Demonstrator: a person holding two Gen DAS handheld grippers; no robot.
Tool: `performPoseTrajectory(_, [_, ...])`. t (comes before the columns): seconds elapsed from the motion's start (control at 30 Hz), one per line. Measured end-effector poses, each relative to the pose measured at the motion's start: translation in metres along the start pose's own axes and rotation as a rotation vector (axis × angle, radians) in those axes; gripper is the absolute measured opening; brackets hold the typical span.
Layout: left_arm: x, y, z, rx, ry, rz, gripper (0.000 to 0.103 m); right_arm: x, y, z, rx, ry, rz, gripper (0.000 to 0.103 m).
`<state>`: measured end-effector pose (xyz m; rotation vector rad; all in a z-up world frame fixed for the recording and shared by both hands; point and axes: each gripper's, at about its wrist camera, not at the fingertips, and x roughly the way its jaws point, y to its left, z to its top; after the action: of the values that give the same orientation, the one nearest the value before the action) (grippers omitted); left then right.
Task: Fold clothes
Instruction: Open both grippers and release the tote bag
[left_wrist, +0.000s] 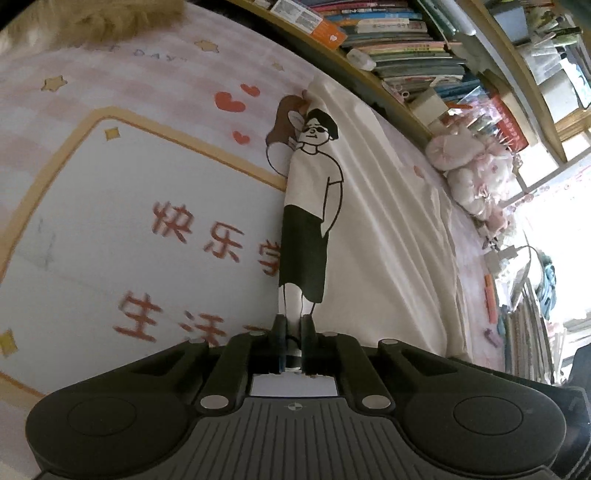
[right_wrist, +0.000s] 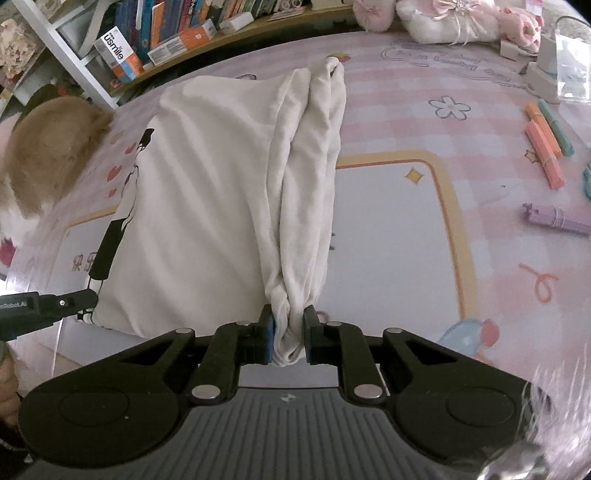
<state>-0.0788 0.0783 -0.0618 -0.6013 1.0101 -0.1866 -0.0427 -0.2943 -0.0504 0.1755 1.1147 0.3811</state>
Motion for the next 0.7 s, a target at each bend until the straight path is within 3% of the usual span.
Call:
performPoseTrajectory(0.07, [0.0, 0.002, 0.002, 0.025, 0.009, -0.009, 0.007, 0.0, 0.005, -0.005, 0.023, -0.017, -0.023, 0.016])
performPoseTrajectory(0.2, [-0.005, -0.006, 0.001, 0.124, 0.009, 0.039, 0.013, -0.005, 0.009, -0.013, 0.104, -0.043, -0.061, 0.029])
performPoseTrajectory(0.3, [-0.016, -0.018, -0.005, 0.248, -0.013, 0.073, 0.016, -0.013, 0.01, -0.025, 0.163, -0.051, -0.073, 0.034])
performPoseTrajectory(0.43, [-0.028, -0.024, -0.013, 0.356, -0.029, 0.06, 0.018, -0.02, 0.016, -0.045, 0.238, -0.045, -0.071, 0.035])
performPoseTrajectory(0.5, [-0.033, -0.027, -0.016, 0.402, -0.041, 0.052, 0.029, -0.022, 0.022, -0.051, 0.252, -0.05, -0.09, 0.038])
performPoseTrajectory(0.57, [-0.035, -0.032, -0.019, 0.456, -0.063, 0.053, 0.054, -0.022, 0.027, -0.054, 0.256, -0.049, -0.094, 0.04])
performPoseTrajectory(0.63, [-0.038, -0.036, -0.022, 0.51, -0.085, 0.054, 0.065, -0.022, 0.033, -0.056, 0.251, -0.047, -0.099, 0.041])
performPoseTrajectory(0.7, [-0.04, -0.04, -0.026, 0.566, -0.107, 0.056, 0.067, -0.022, 0.037, -0.057, 0.246, -0.052, -0.112, 0.043])
